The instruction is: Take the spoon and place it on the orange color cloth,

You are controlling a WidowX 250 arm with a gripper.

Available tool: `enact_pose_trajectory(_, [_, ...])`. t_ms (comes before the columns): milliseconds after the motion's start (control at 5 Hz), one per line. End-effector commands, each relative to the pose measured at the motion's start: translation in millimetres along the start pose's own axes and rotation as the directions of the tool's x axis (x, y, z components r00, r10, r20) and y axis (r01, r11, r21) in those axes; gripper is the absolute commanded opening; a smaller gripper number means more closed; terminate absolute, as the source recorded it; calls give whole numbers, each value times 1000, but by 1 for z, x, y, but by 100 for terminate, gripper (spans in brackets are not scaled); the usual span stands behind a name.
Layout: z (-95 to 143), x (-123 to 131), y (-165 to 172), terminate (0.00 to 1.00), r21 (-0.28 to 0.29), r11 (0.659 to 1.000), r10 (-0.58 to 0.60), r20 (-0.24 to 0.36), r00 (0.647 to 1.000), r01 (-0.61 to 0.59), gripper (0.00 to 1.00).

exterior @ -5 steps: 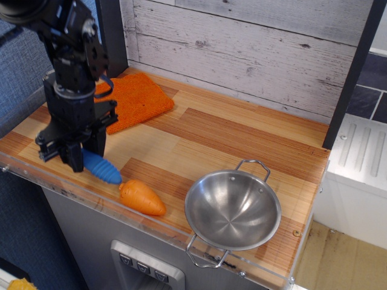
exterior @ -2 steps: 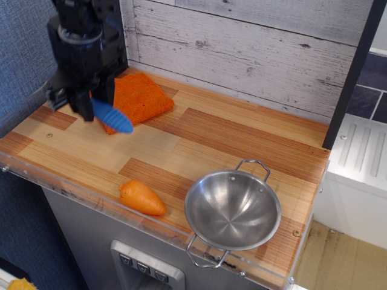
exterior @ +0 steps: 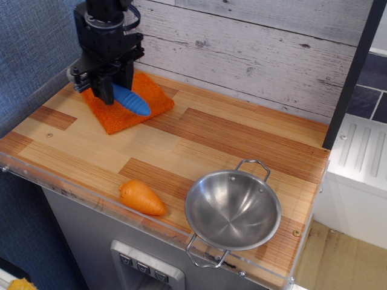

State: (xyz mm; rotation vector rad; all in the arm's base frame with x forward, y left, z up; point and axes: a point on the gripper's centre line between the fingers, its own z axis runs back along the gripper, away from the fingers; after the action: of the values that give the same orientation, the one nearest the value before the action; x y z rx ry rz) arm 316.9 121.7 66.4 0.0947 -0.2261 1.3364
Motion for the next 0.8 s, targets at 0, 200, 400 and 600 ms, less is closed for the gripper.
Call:
enact_pose_trajectory(0, [-14,-3,-35,0,-25,999,-46,9,999,46,0])
enact_pose_trajectory(200, [-26,-3,-43,0,-14,997,-71,11,997,71,0])
enact_pose_trajectory(400, [-35,-2,-44,0,0,996,-89,11,996,89,0])
enact_pose_trajectory(600, [-40,-2,-43,0,2,996,-90,1,996,90,0])
